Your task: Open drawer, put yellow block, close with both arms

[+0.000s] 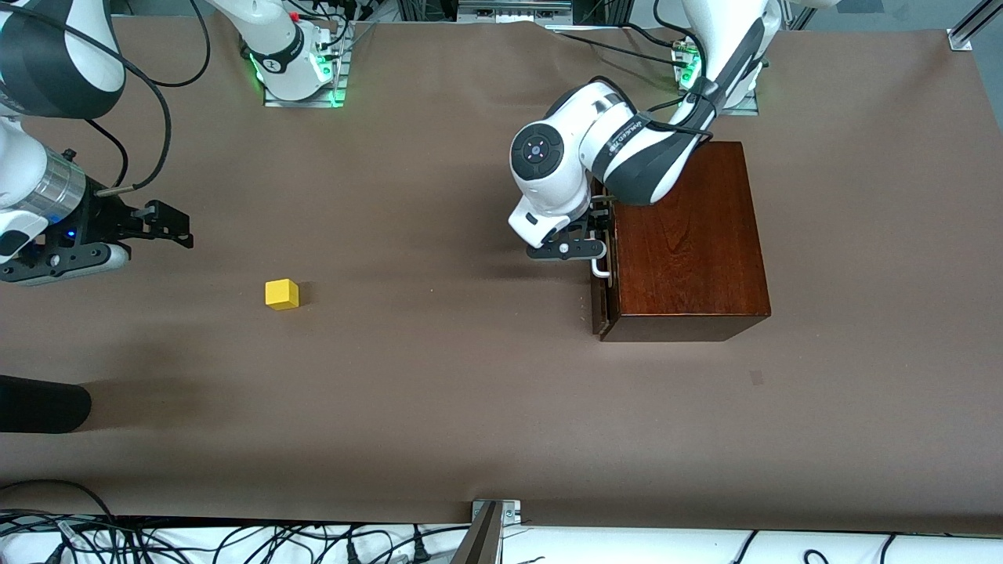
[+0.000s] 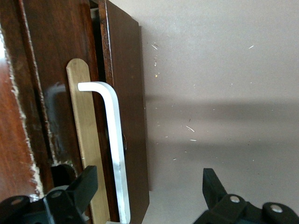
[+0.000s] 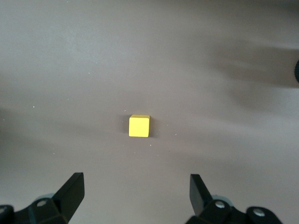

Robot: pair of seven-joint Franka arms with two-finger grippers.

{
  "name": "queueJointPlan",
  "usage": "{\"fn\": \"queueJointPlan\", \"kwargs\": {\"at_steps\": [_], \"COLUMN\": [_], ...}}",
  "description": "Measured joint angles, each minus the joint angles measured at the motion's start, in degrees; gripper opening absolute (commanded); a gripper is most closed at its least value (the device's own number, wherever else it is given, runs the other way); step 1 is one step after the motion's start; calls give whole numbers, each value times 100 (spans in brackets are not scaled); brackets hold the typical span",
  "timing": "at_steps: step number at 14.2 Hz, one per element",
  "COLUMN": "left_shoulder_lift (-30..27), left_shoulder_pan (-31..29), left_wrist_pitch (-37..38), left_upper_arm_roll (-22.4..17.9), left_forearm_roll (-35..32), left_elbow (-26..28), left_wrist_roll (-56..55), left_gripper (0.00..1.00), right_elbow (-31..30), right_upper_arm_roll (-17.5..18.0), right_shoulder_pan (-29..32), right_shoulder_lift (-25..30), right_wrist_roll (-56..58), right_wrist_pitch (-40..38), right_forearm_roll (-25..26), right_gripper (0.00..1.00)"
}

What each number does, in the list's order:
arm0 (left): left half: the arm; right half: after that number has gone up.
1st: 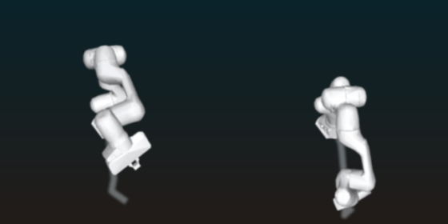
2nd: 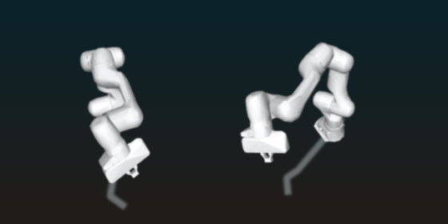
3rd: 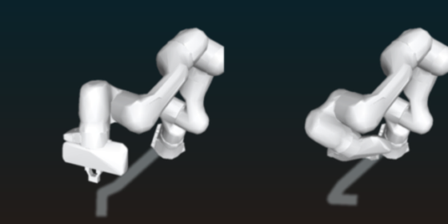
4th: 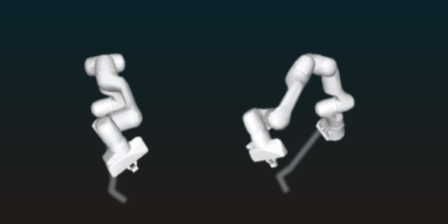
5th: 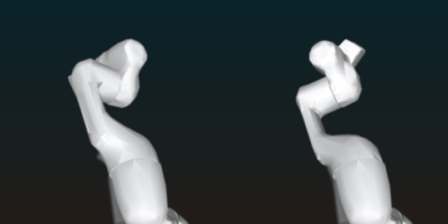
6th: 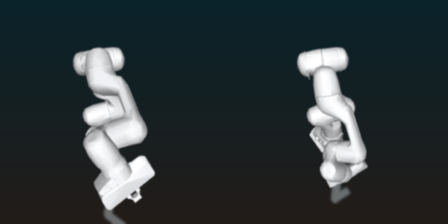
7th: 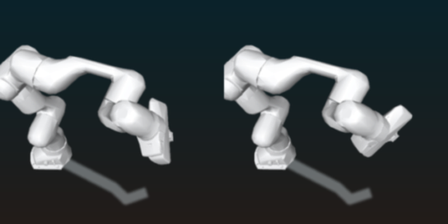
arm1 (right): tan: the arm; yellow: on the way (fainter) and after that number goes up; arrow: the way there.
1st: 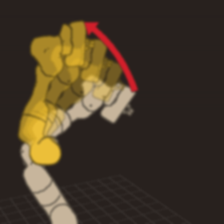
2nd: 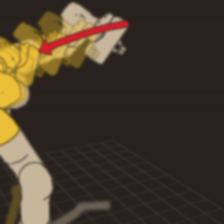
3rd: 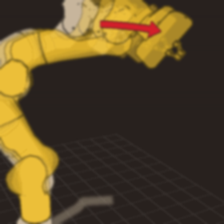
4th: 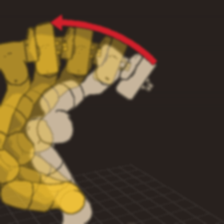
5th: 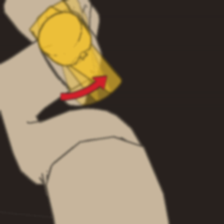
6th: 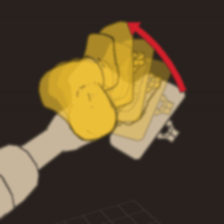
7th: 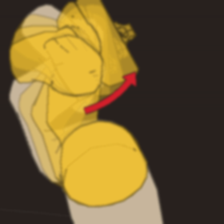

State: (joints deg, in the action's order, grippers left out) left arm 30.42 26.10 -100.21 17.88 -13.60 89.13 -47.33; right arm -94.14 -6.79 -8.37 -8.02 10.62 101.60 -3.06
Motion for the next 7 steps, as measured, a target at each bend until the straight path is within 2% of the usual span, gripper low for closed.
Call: {"fn": "queueJointPlan", "kwargs": {"at_steps": [7], "left_shoulder_lift": [47], "left_shoulder_pan": [-2], "left_wrist_pitch": [-267], "left_upper_arm_roll": [0], "left_forearm_roll": [0], "left_elbow": [217], "left_wrist_roll": [-171], "left_gripper": [100], "right_elbow": [0], "right_upper_arm_roll": [0], "right_shoulder_pan": [0], "right_shoulder_lift": [0], "right_wrist_roll": [15], "right_wrist_pitch": [0], "right_forearm_roll": [0], "right_gripper": [100]}}
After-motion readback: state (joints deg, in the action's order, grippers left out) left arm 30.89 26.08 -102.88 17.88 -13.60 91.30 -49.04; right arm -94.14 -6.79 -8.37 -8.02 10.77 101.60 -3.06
